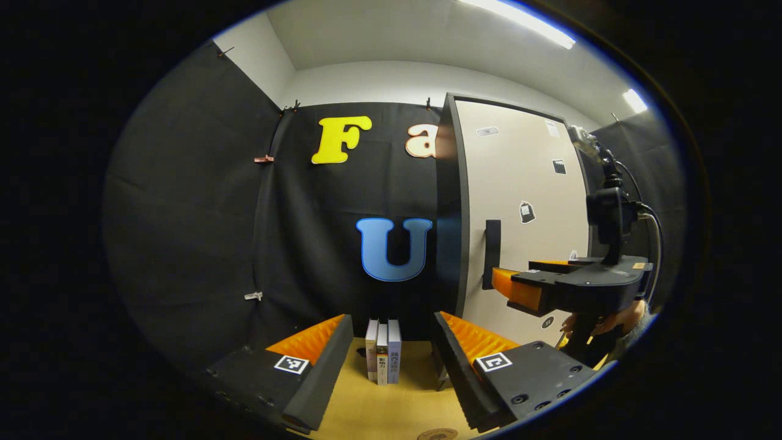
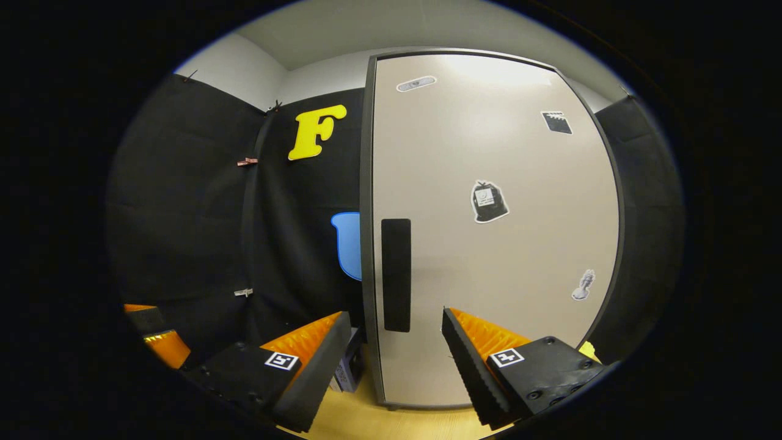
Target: Open the cabinet door with the right hand, grasp the bottle in the cabinet with the left hand and place it on the coaster, then close the cabinet door with the right hand.
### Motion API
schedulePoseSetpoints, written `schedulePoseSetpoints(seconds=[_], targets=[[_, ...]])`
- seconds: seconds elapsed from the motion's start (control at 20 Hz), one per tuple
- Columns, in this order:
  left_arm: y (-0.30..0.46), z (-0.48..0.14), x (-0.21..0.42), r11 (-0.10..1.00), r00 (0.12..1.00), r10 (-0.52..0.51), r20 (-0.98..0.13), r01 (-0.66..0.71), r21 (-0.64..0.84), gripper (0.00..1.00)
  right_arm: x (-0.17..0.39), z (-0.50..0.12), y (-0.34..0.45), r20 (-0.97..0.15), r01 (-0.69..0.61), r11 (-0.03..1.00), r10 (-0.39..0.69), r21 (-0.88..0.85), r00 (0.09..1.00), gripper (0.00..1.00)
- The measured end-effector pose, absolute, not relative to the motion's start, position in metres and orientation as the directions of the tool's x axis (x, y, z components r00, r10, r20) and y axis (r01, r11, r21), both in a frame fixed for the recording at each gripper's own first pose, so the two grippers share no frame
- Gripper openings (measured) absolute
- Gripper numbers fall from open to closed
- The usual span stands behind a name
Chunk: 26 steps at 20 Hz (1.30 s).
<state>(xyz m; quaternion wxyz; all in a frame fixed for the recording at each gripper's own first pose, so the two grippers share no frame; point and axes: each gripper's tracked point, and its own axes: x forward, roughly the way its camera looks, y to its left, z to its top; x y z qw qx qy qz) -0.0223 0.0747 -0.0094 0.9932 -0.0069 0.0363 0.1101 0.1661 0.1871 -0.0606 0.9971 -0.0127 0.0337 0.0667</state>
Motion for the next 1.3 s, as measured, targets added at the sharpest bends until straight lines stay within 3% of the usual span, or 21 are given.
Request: schedulePoseSetpoints(seconds=[0.45,0.5,0.65,0.8,0.85,0.9,0.95,1.1,1.15,1.3], targets=[[0.089,-0.021,-0.018,0.97,0.965,0.234,-0.12,-0.24,-0.033,0.84,0.222,-0.057,0.193,-0.028,-0.054,0.998,0.054,-0.016,0.998,0.9],[0.09,-0.024,-0.019,0.97,0.964,0.233,-0.126,-0.239,-0.031,0.84,0.225,-0.058,0.193,-0.028,-0.049,0.999,0.048,-0.018,0.998,0.83],[0.102,-0.026,-0.016,0.967,0.959,0.249,-0.135,-0.254,-0.022,0.84,0.232,-0.06,0.189,-0.032,-0.014,0.999,0.012,-0.043,0.999,0.78],[0.11,-0.025,-0.013,0.964,0.955,0.263,-0.134,-0.267,-0.013,0.84,0.239,-0.053,0.188,0.003,0.022,0.998,-0.022,-0.053,1.0,0.51],[0.111,-0.025,-0.013,0.963,0.954,0.266,-0.137,-0.269,-0.008,0.84,0.245,-0.056,0.191,-0.002,0.023,0.998,-0.023,-0.056,1.0,0.51],[0.113,-0.025,-0.014,0.962,0.953,0.269,-0.138,-0.272,-0.002,0.84,0.245,-0.054,0.187,0.008,0.046,0.997,-0.045,-0.065,0.999,0.34],[0.114,-0.025,-0.017,0.961,0.952,0.273,-0.138,-0.275,0.004,0.84,0.233,-0.052,0.19,0.004,0.048,0.997,-0.047,-0.067,0.999,0.38],[0.116,-0.022,-0.024,0.961,0.952,0.276,-0.133,-0.278,0.005,0.84,0.238,-0.055,0.187,-0.014,0.051,0.996,-0.053,-0.069,0.999,0.22],[0.116,-0.021,-0.027,0.96,0.952,0.276,-0.132,-0.278,0.002,0.84,0.239,-0.056,0.188,-0.022,0.045,0.996,-0.046,-0.082,0.999,0.11],[0.115,-0.022,-0.033,0.961,0.953,0.272,-0.132,-0.276,-0.013,0.84,0.229,-0.054,0.189,-0.033,0.017,0.997,-0.02,-0.077,0.999,0.11]])
